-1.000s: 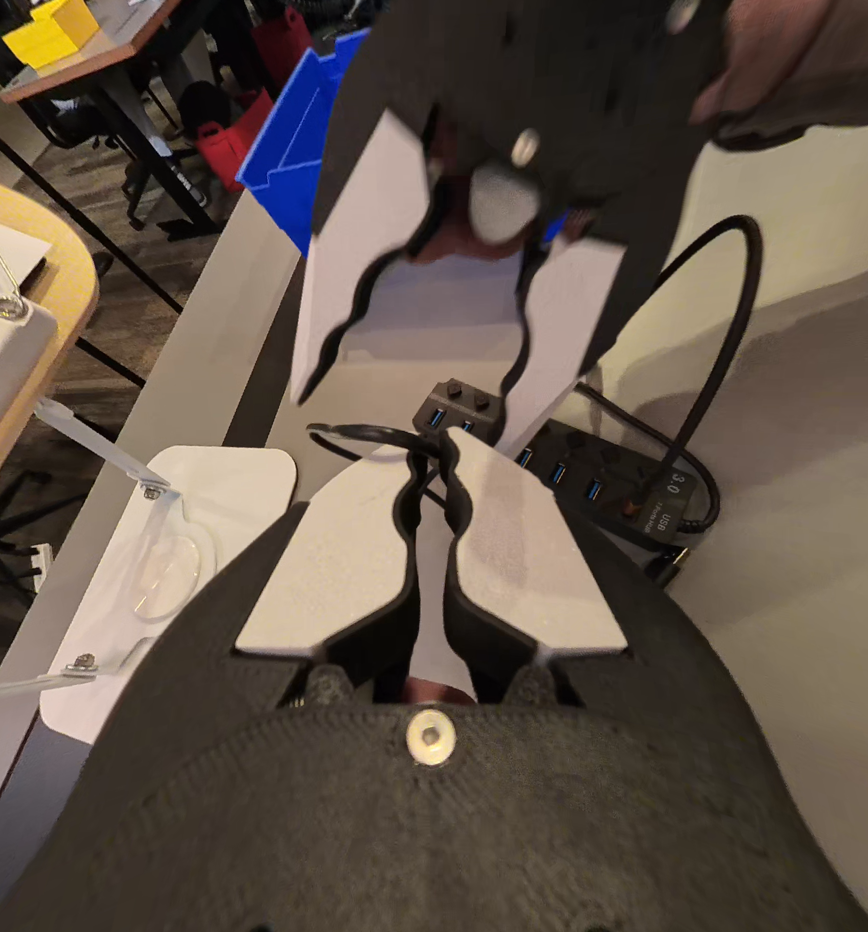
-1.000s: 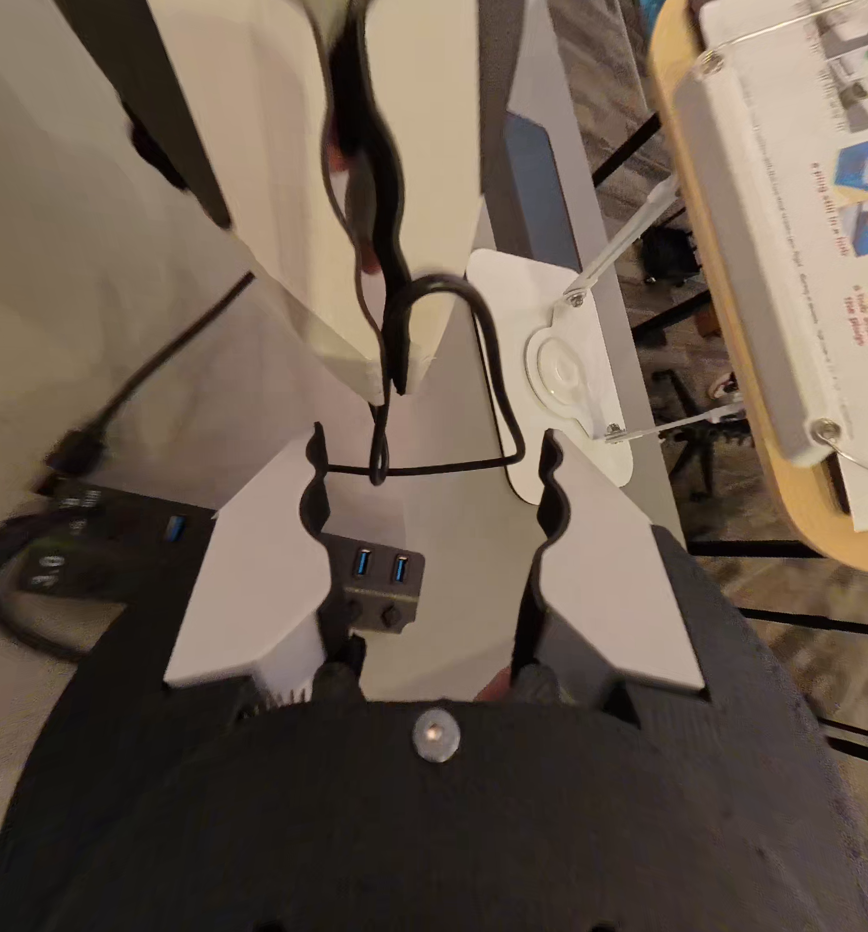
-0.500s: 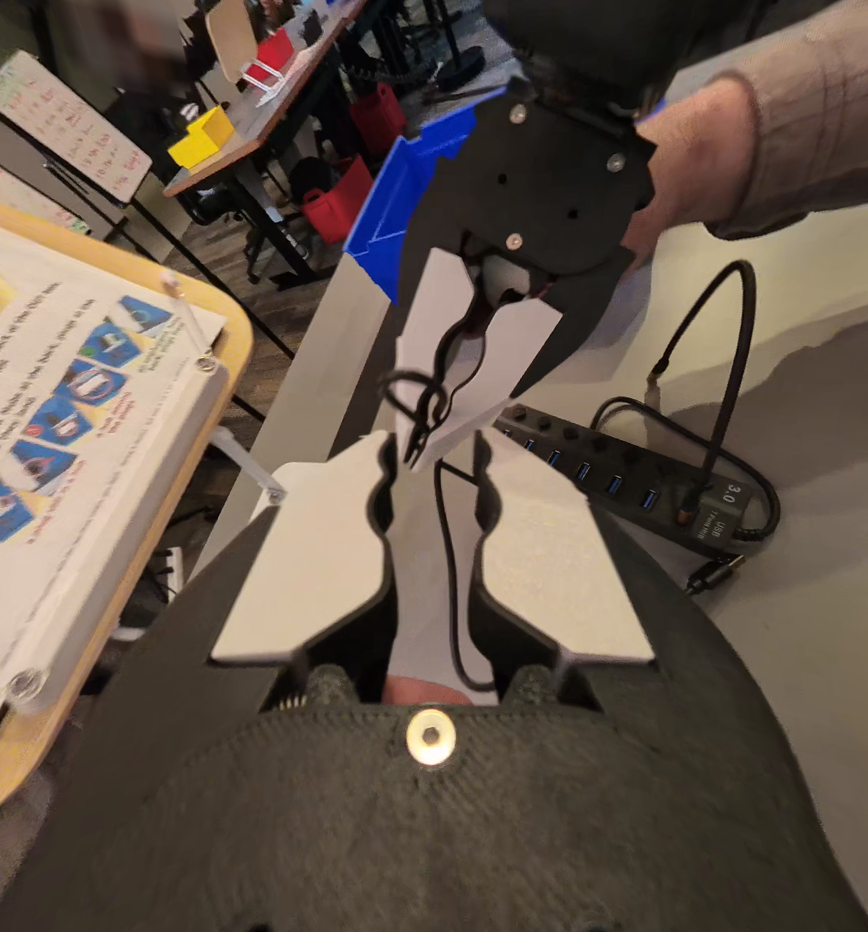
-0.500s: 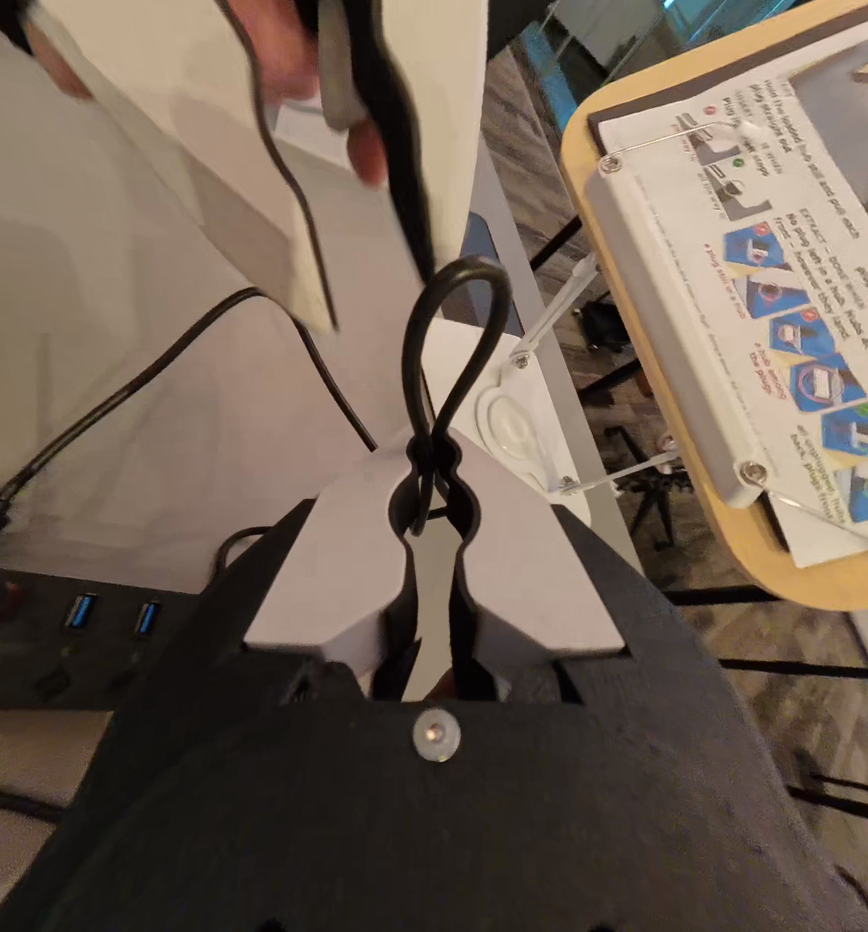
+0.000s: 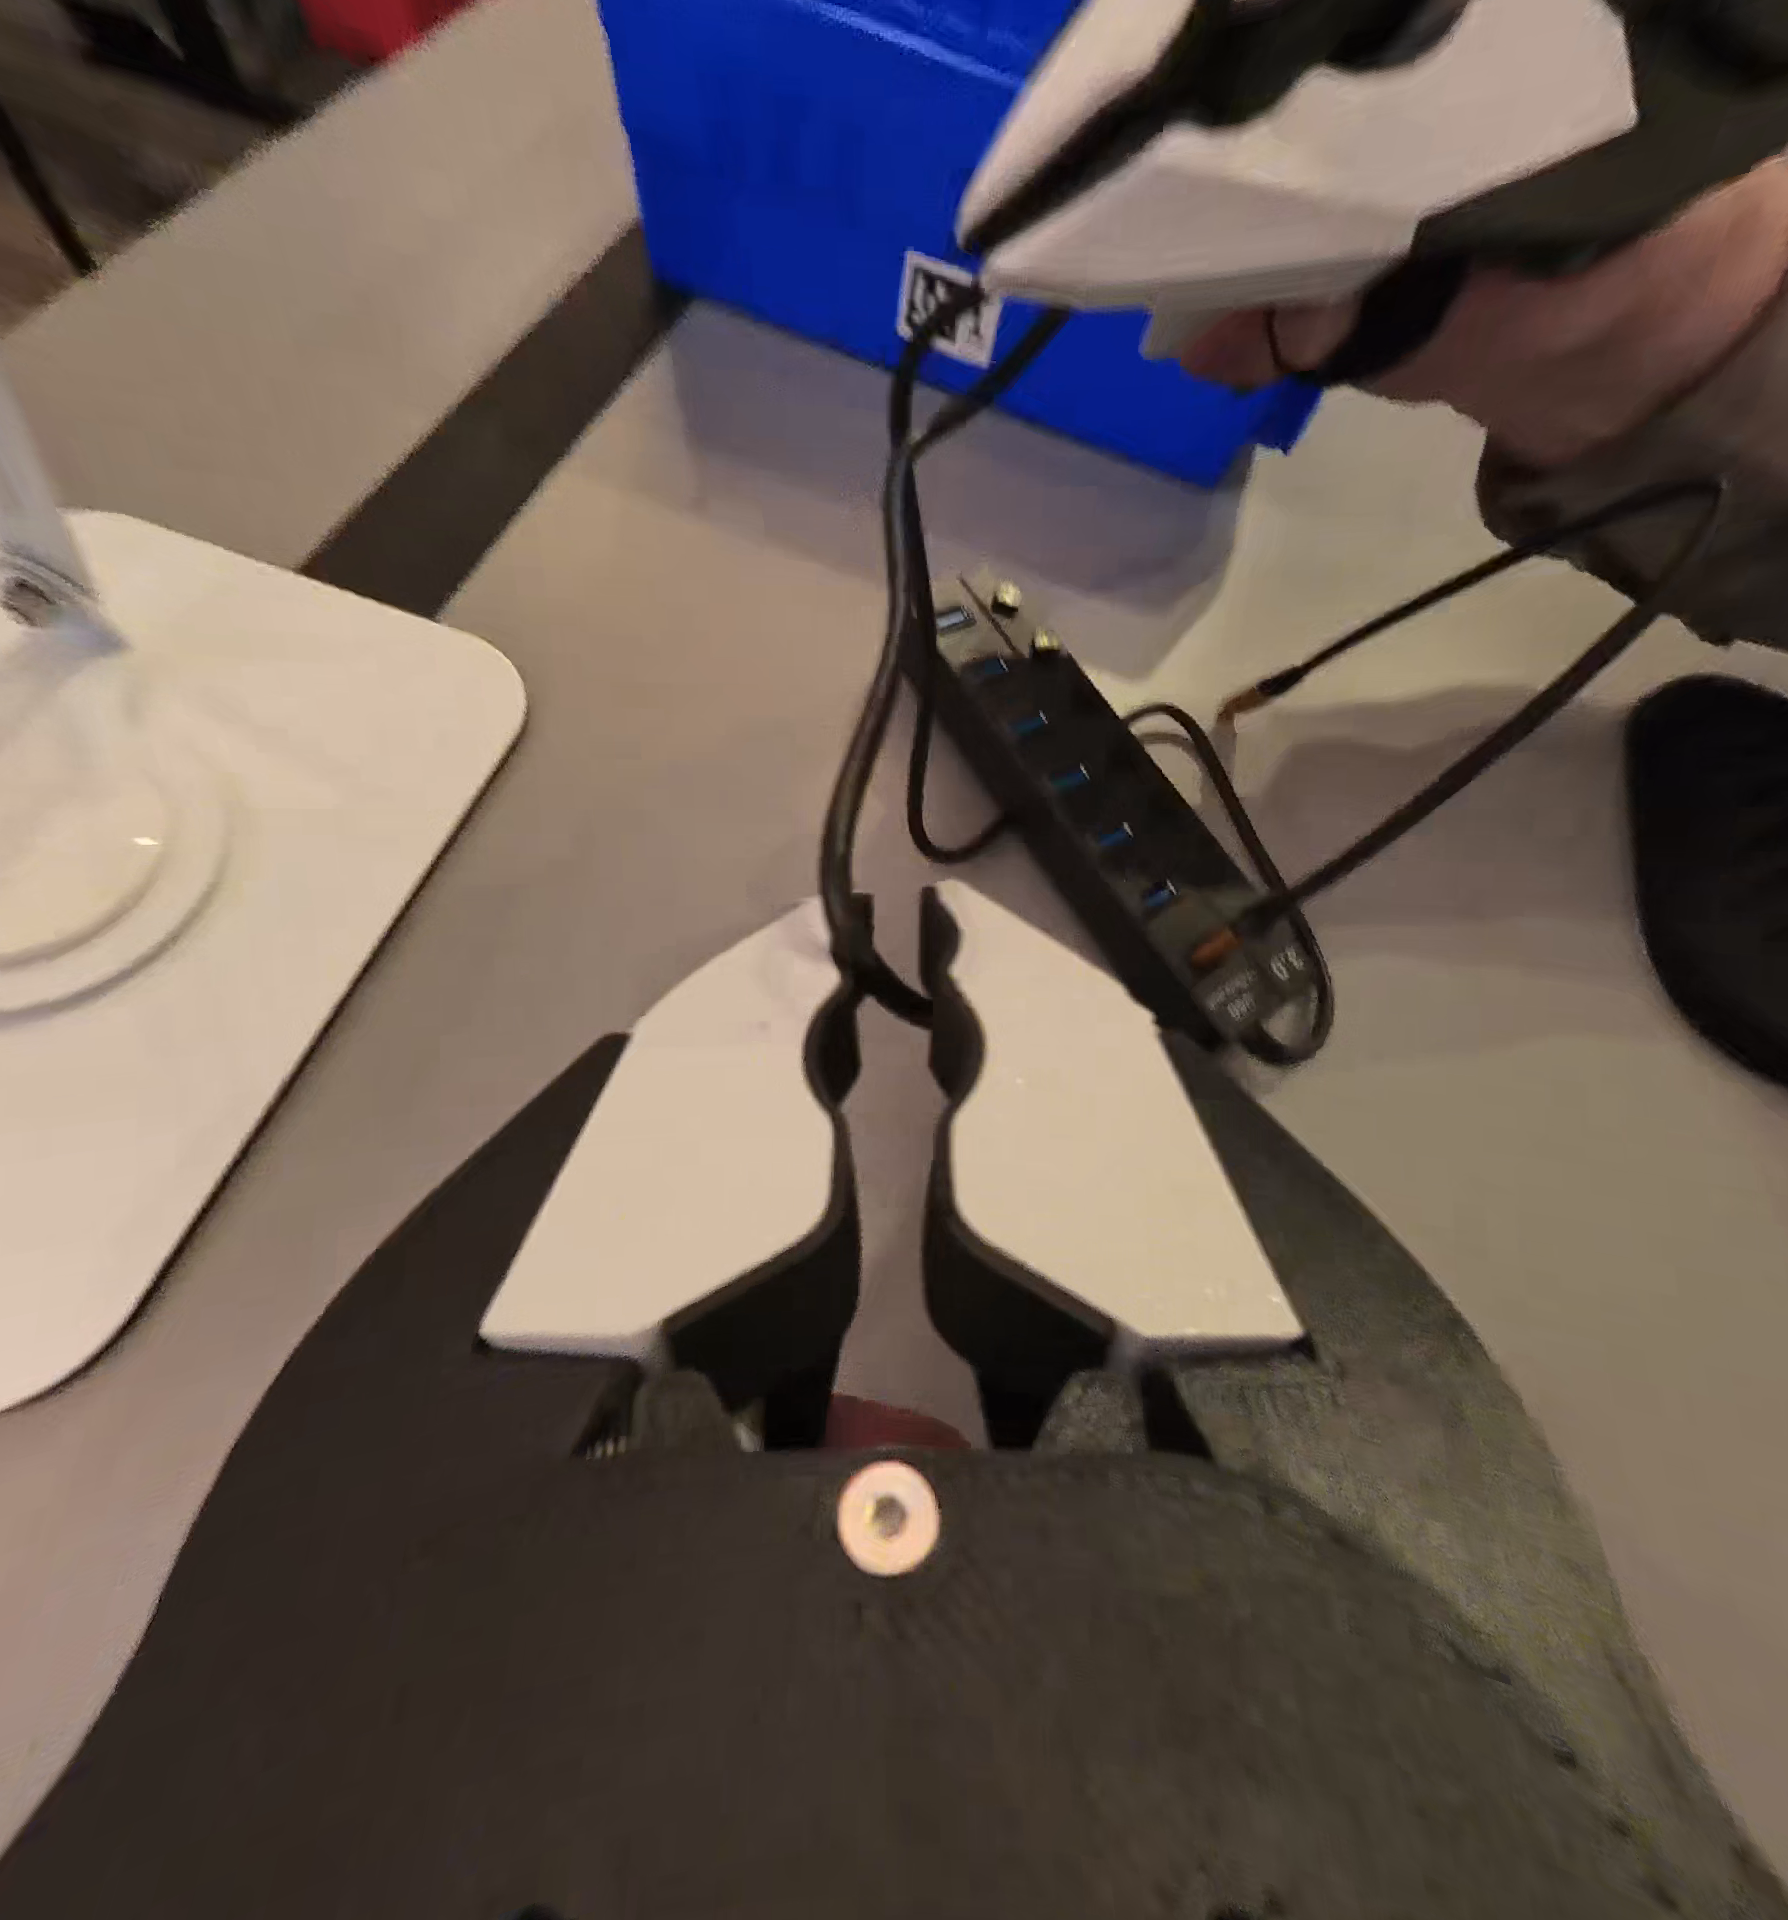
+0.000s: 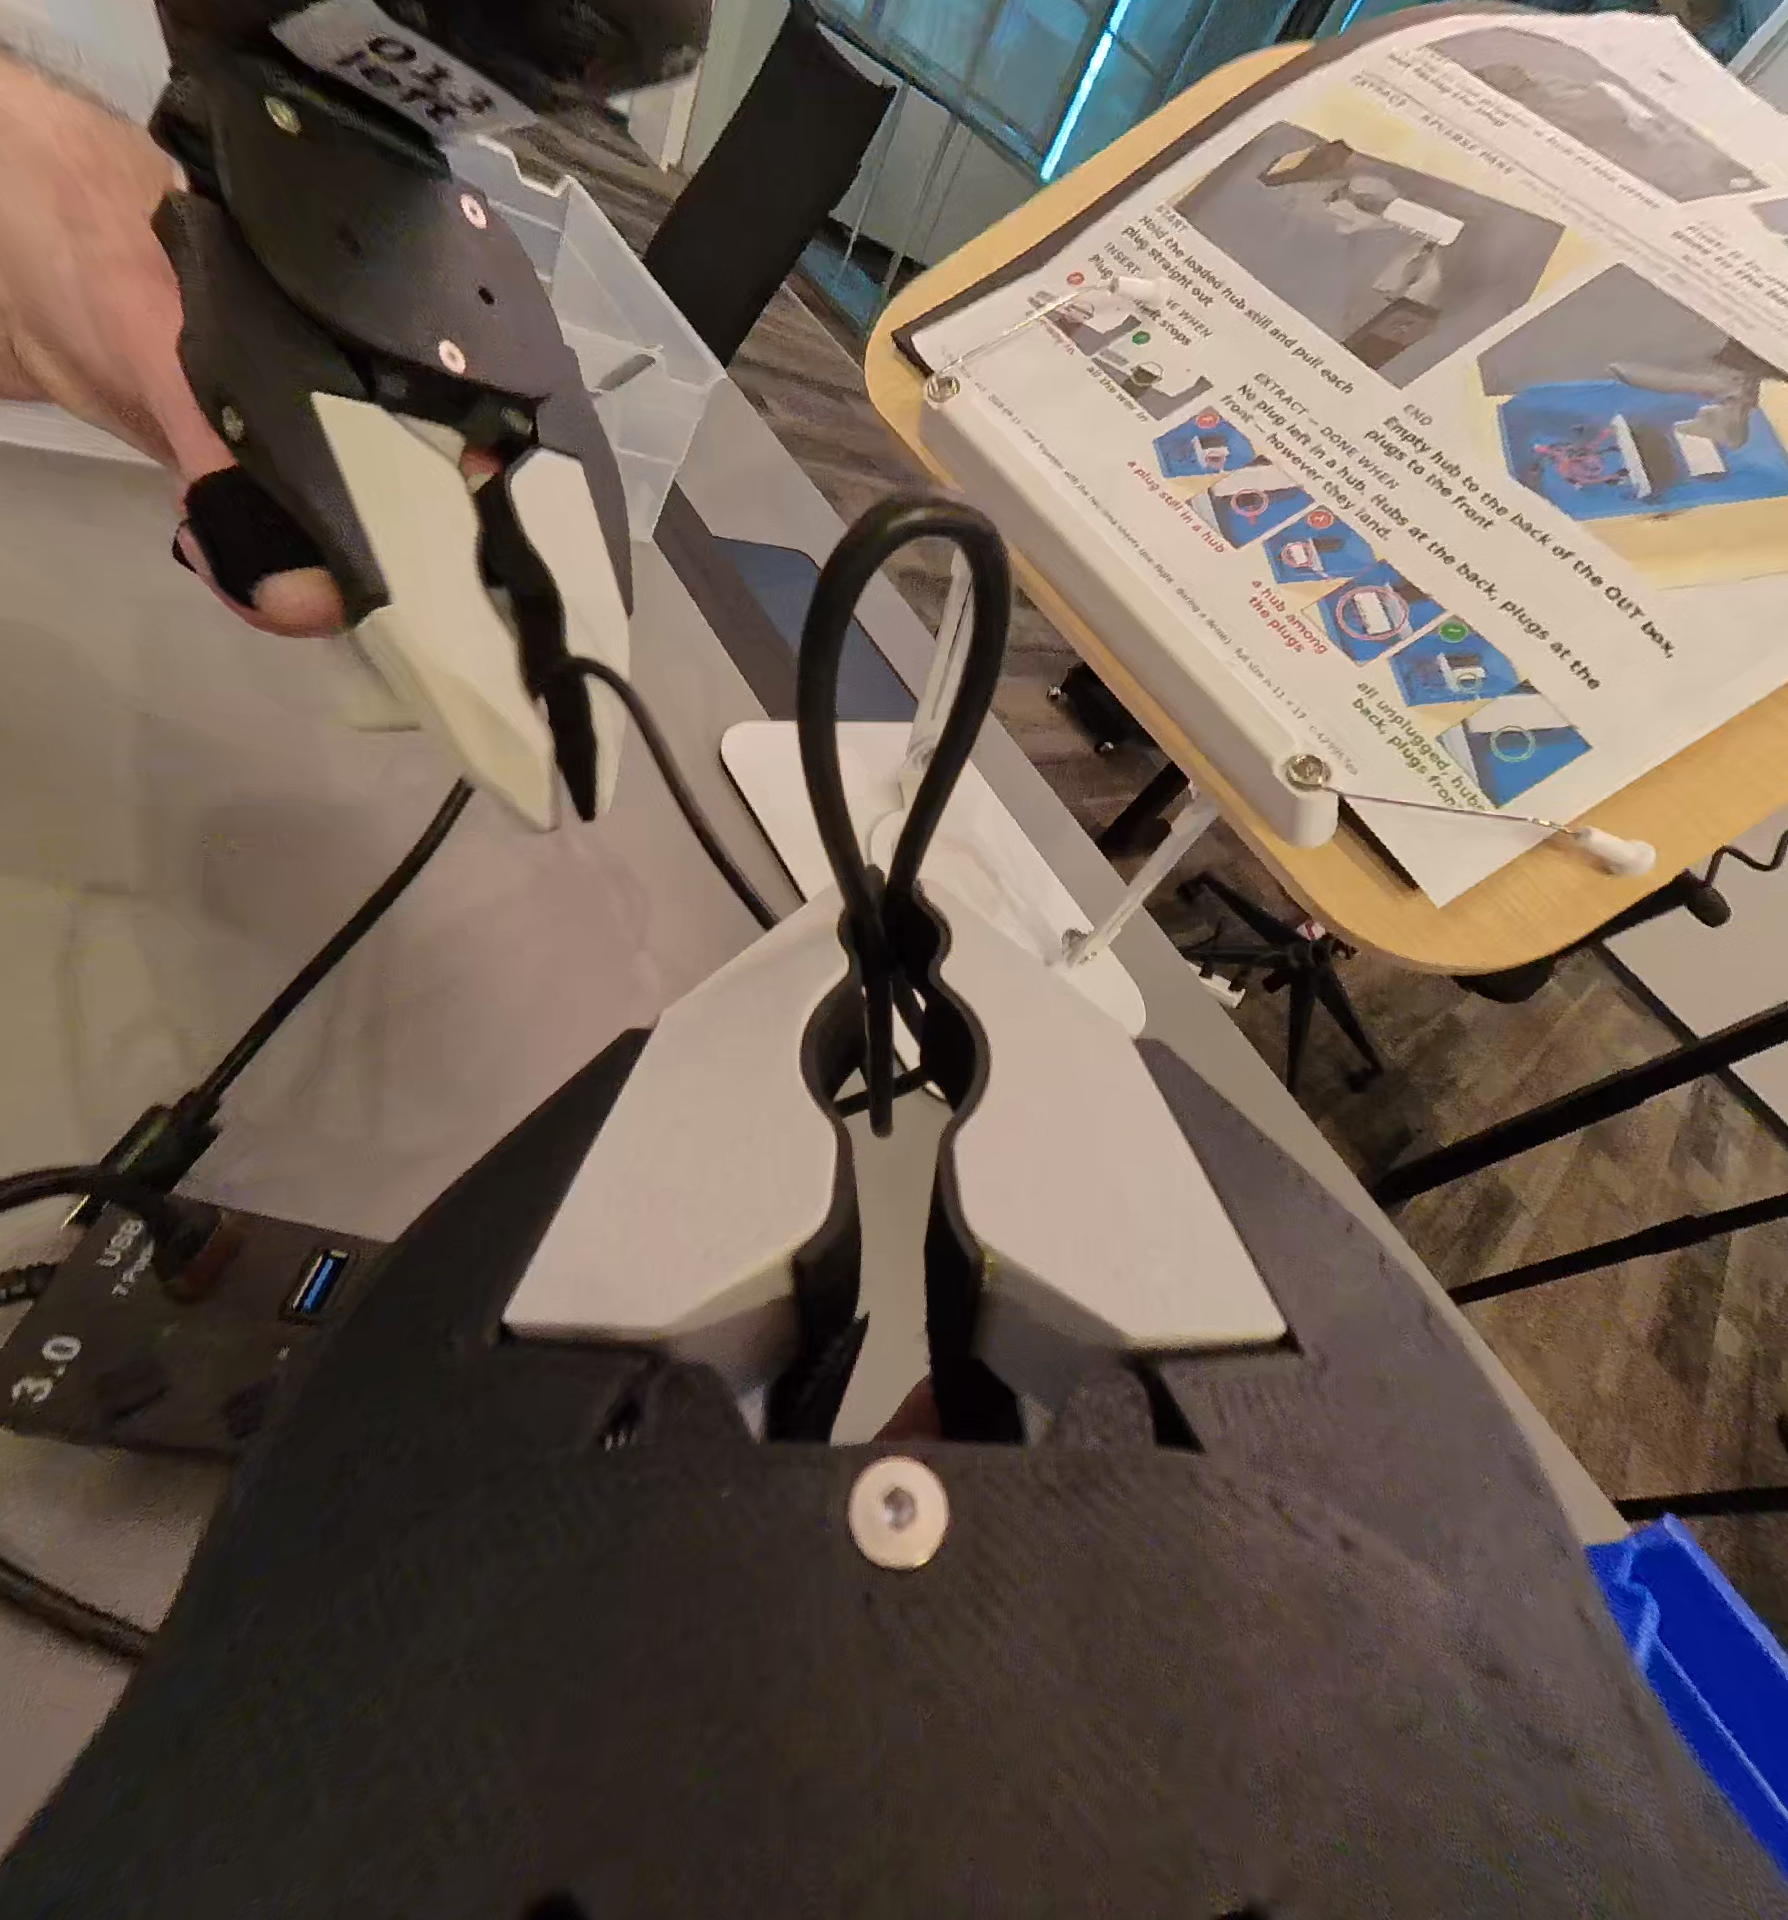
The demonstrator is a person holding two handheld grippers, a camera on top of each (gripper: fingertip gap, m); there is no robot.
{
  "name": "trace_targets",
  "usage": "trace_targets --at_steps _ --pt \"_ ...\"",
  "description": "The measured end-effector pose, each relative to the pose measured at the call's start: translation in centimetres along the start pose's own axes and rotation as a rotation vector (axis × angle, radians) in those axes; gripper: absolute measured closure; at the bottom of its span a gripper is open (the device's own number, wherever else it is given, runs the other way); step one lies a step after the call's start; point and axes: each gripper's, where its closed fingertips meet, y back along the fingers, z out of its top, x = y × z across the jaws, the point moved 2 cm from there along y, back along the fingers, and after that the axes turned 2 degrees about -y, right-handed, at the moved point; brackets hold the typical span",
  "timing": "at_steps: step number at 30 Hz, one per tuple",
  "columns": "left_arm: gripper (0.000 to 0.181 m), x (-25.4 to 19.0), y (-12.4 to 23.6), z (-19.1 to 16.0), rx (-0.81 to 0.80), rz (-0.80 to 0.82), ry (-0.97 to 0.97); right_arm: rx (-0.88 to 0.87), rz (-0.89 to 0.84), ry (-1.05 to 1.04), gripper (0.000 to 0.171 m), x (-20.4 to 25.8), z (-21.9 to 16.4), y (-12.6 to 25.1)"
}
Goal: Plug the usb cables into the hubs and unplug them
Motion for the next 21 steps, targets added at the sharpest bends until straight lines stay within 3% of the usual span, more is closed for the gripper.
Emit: trace_targets --at_steps 8,16,21 --pt "0.181 -1.0 1.4 5.1 -0.103 0.119 -0.177 0.078 0.035 -0.011 0.171 0.3 -0.8 0.2" --pt "0.181 -2.7 0.3 10.6 -0.134 0.216 -0.316 0.082 -0.026 0.0 0.171 0.3 -0.2 -0.7" --pt "0.181 -3.4 -1.1 12.3 -0.219 0.23 -0.307 0.045 -0.038 -0.052 0.153 0.2 0.3 -0.6"
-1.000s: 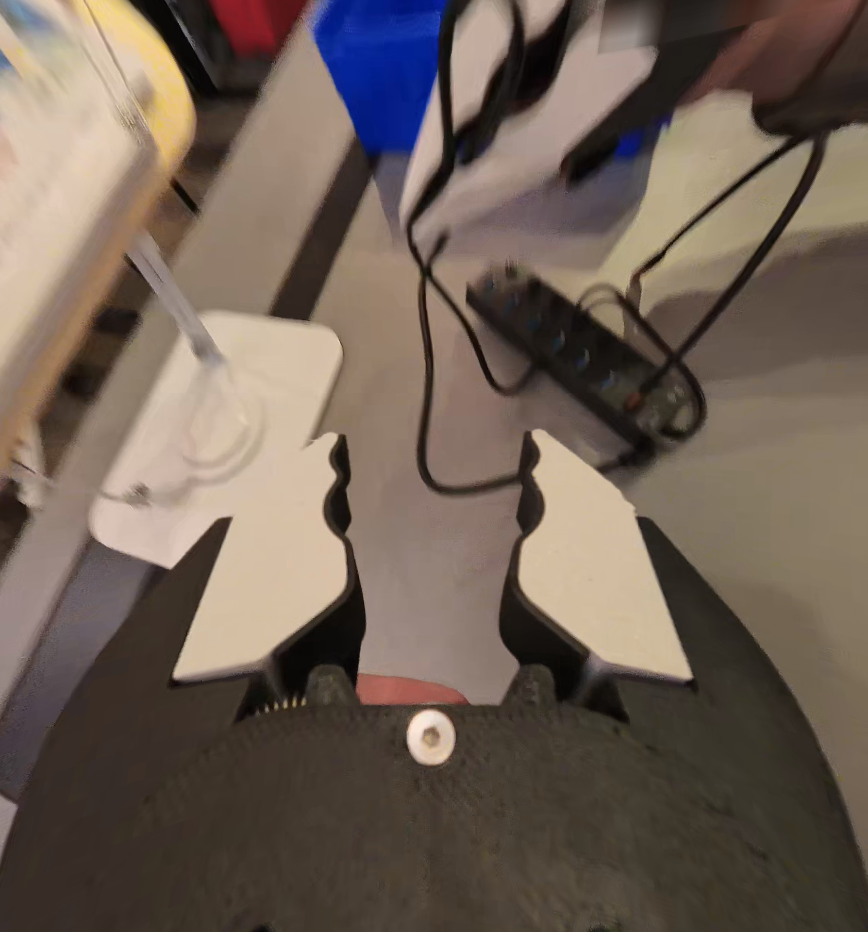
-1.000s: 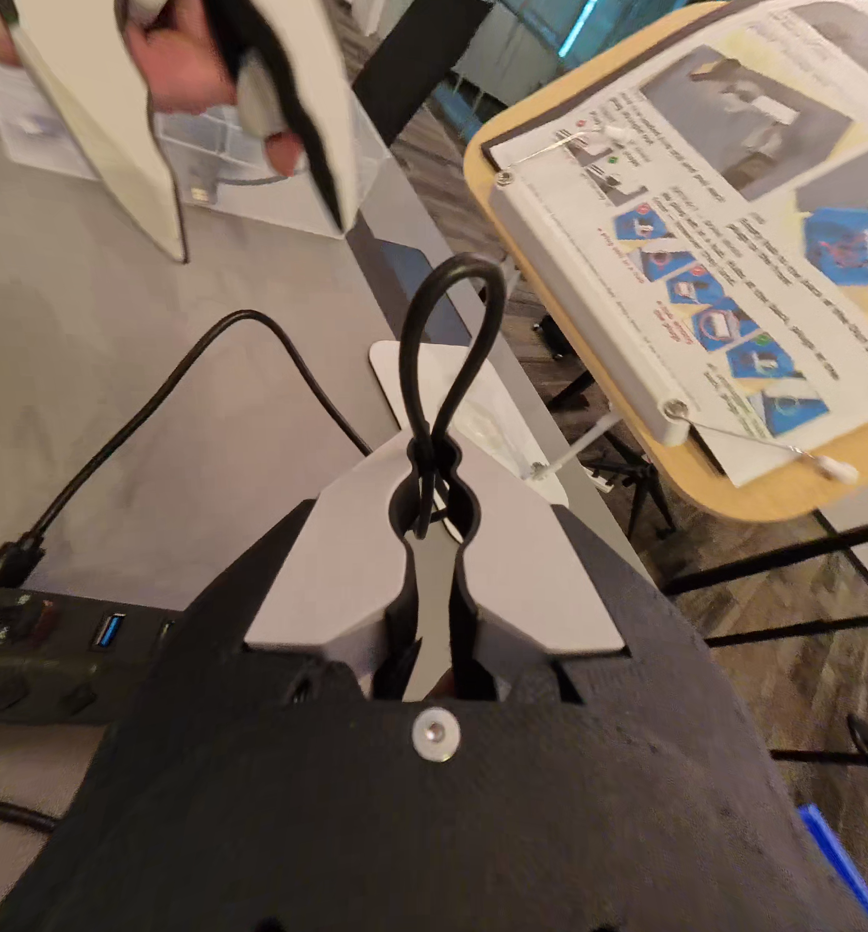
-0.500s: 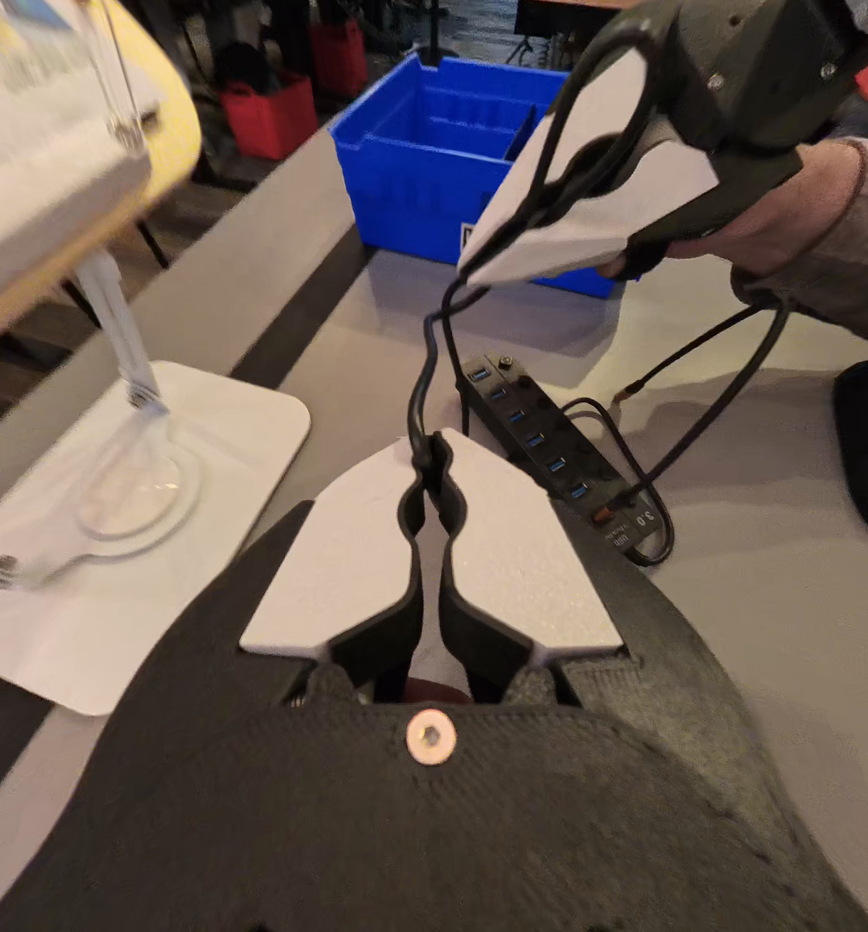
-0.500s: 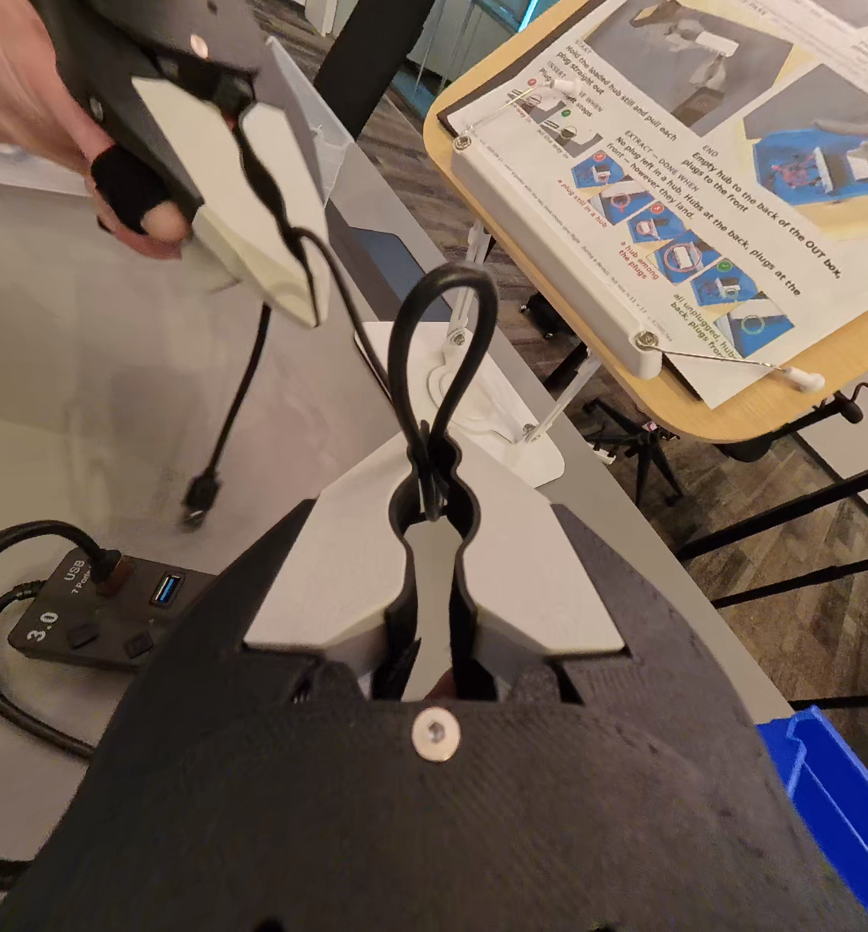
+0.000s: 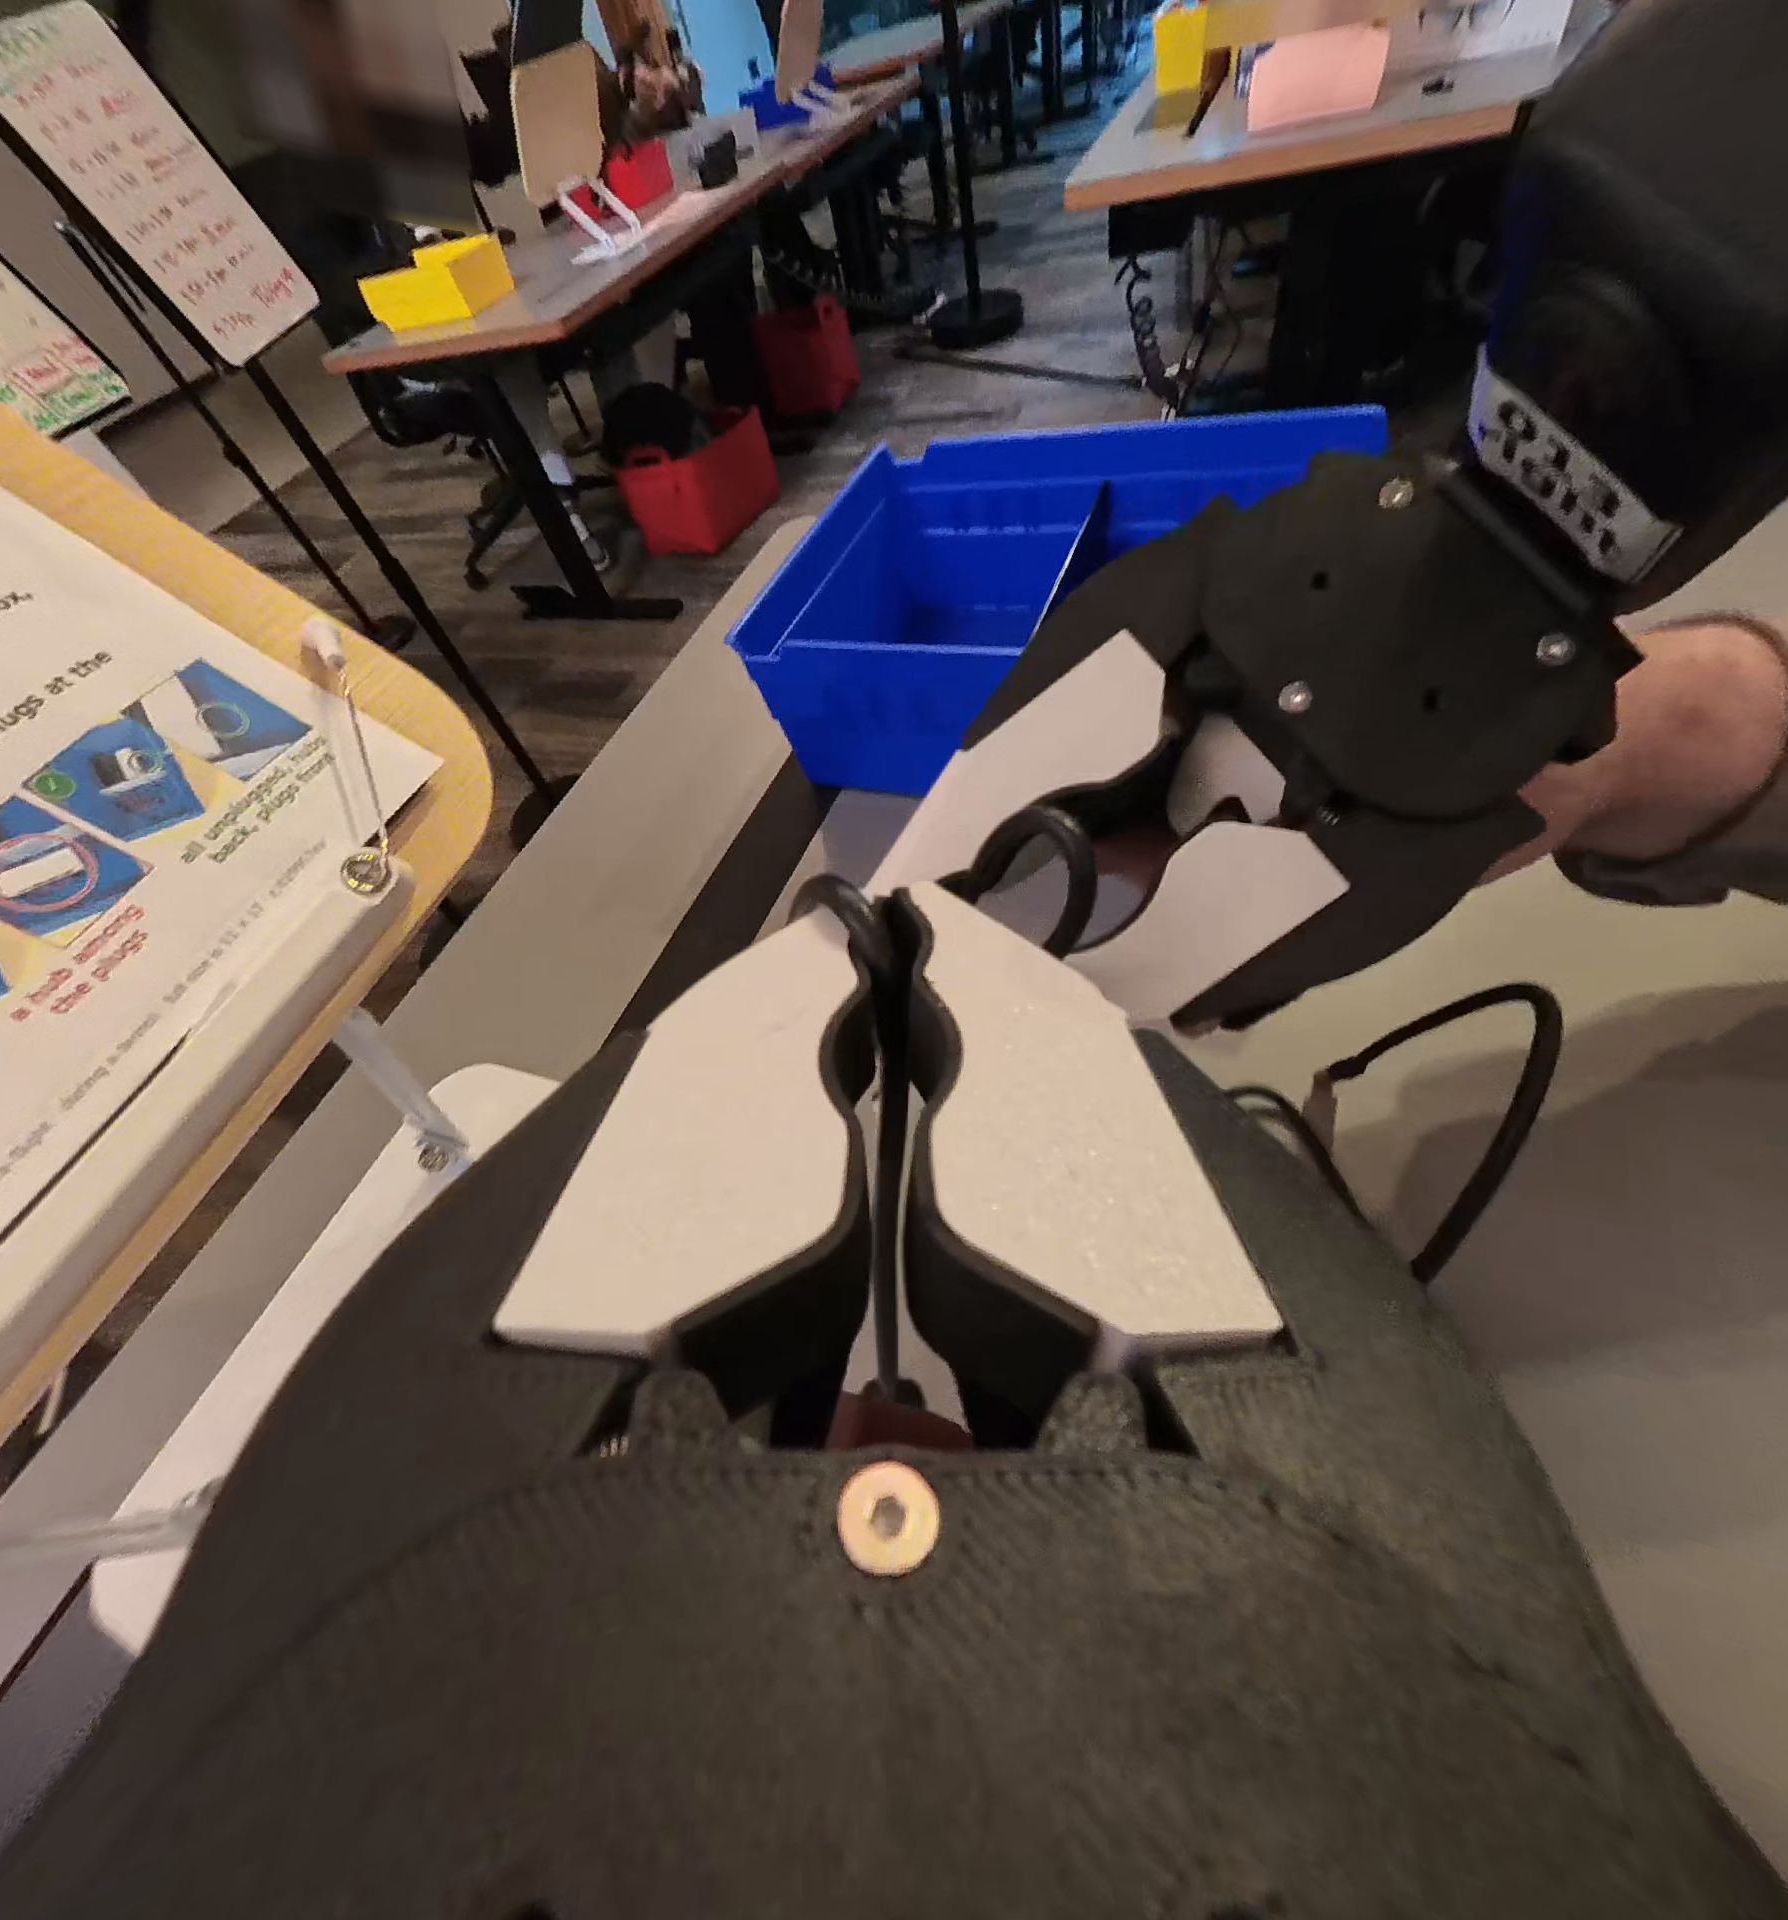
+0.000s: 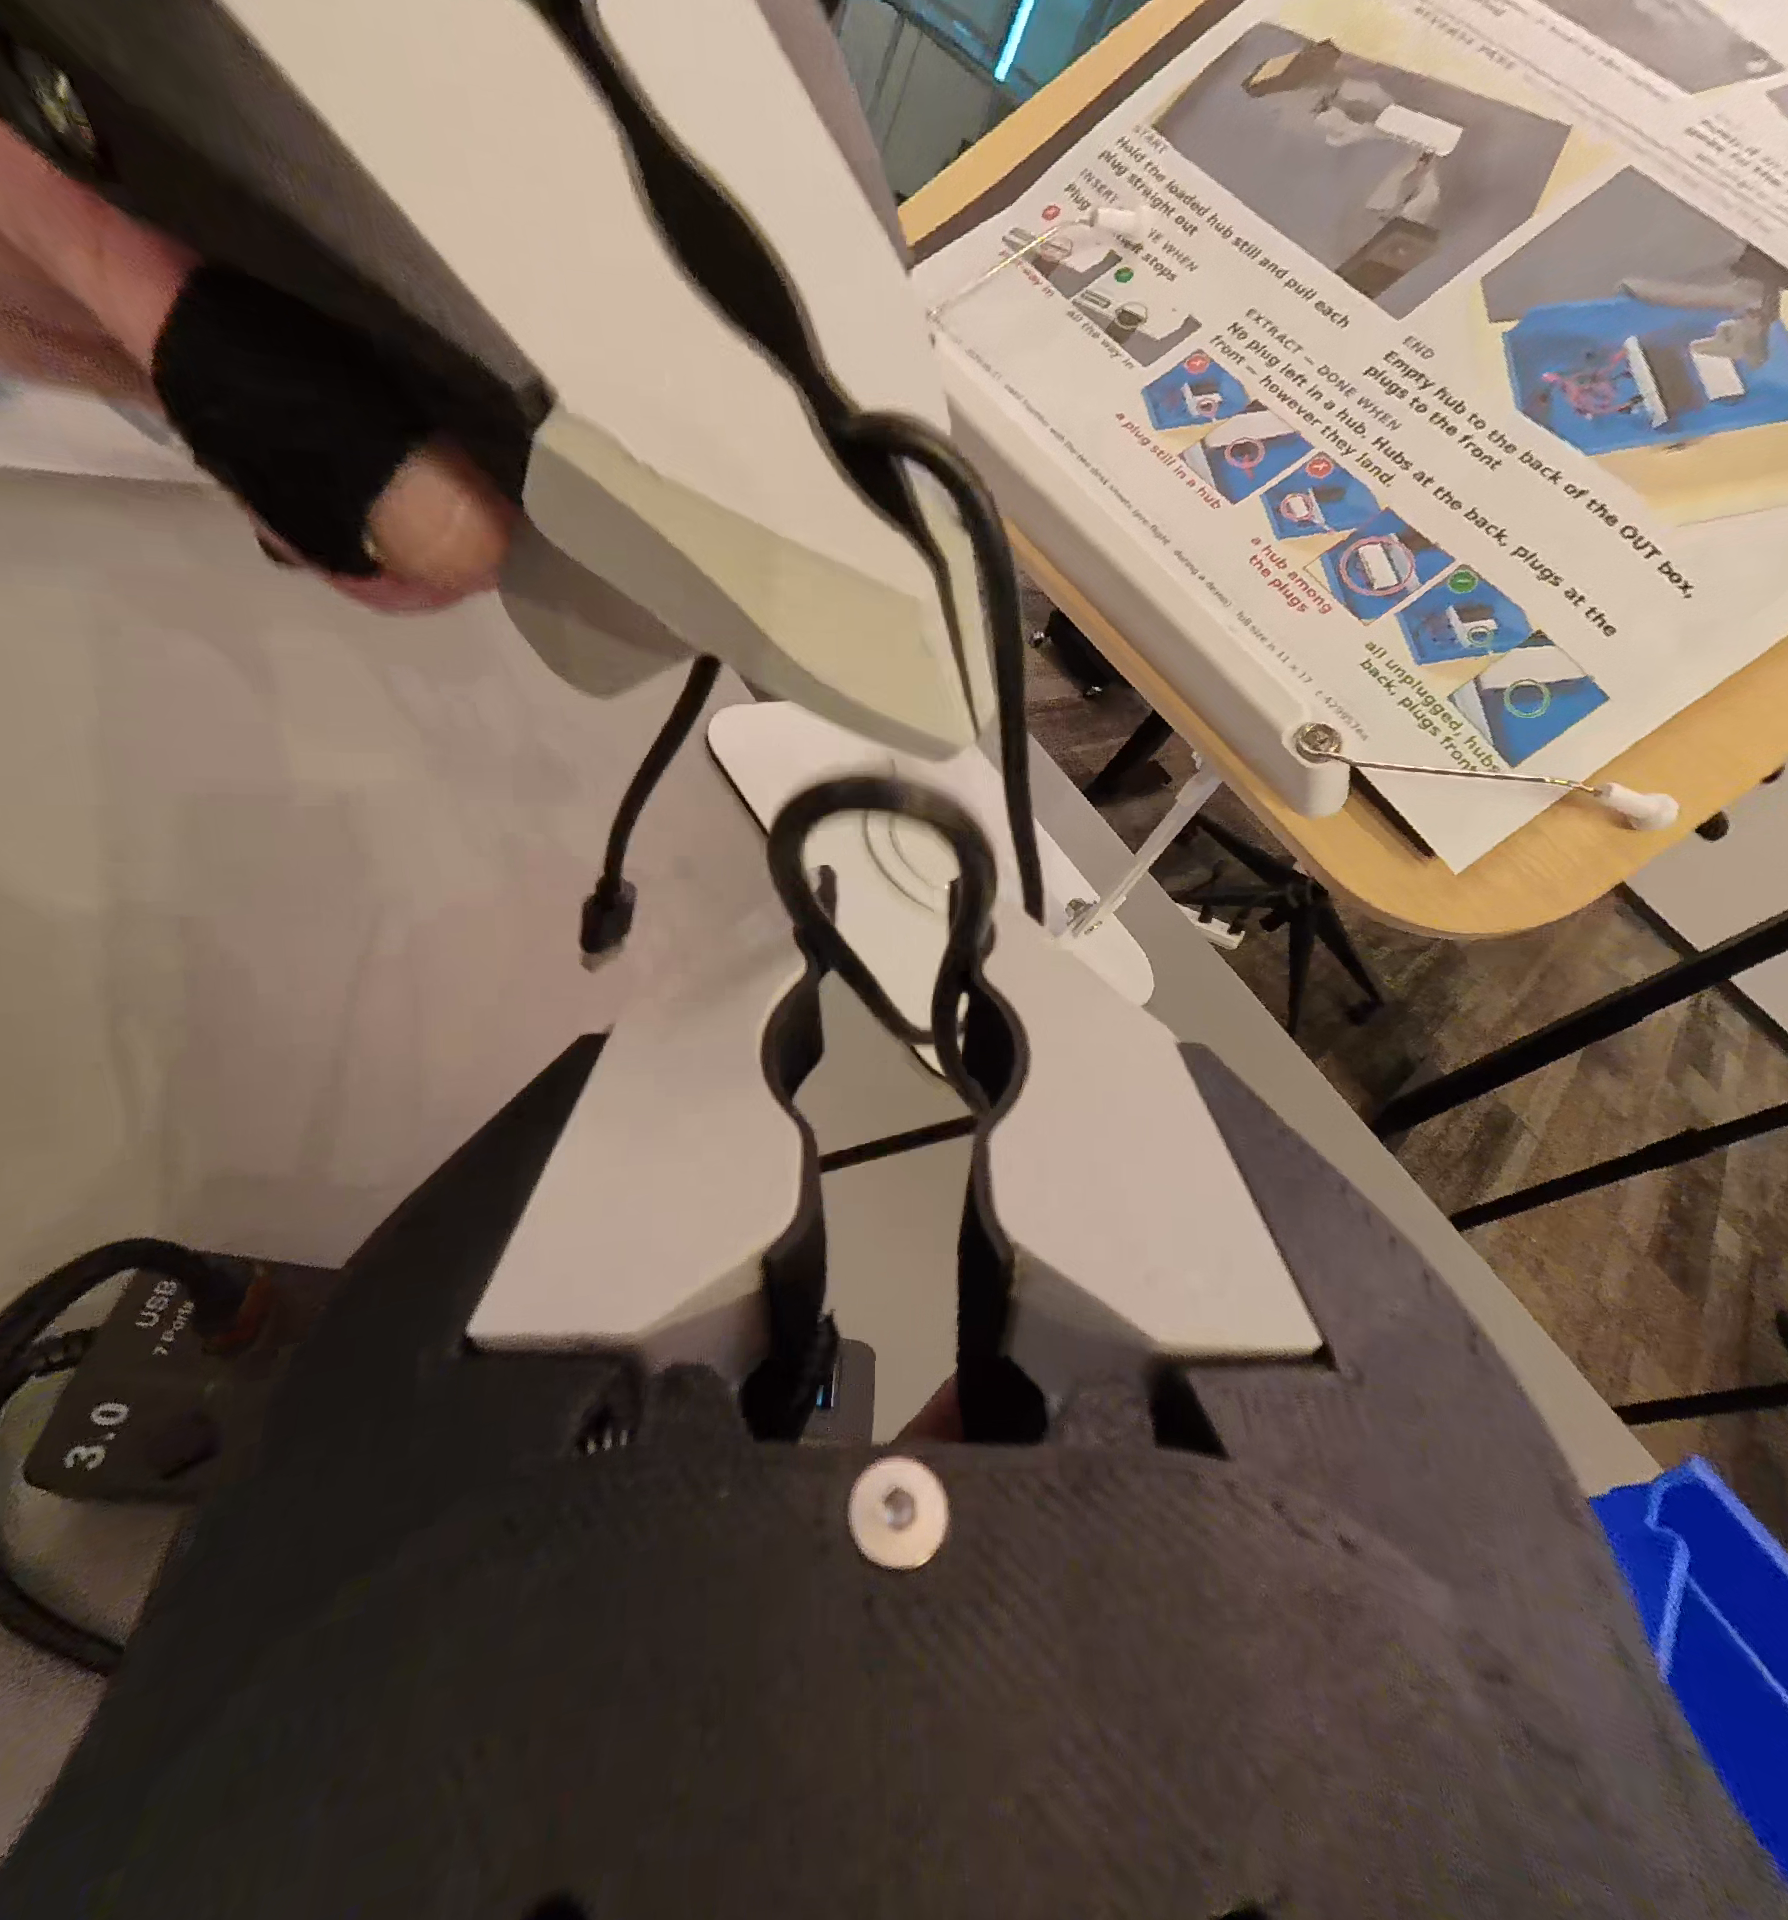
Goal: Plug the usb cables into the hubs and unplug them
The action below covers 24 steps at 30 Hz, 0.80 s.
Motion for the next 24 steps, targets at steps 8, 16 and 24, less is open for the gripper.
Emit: trace_targets --at_steps 8,16,24 --pt "0.181 -0.9 -1.5 0.2 -0.082 0.017 -0.007 -0.003 -0.018 0.036 0.139 0.0 0.0 1.7" --pt "0.181 -1.9 -2.8 0.4 -0.101 -0.021 -0.015 0.036 0.016 -0.02 0.07 0.5 -1.4 1.8" --pt "0.181 -3.6 -3.5 1.9 -0.121 -0.071 -0.084 -0.066 0.102 -0.078 0.085 0.8 -0.4 0.5"
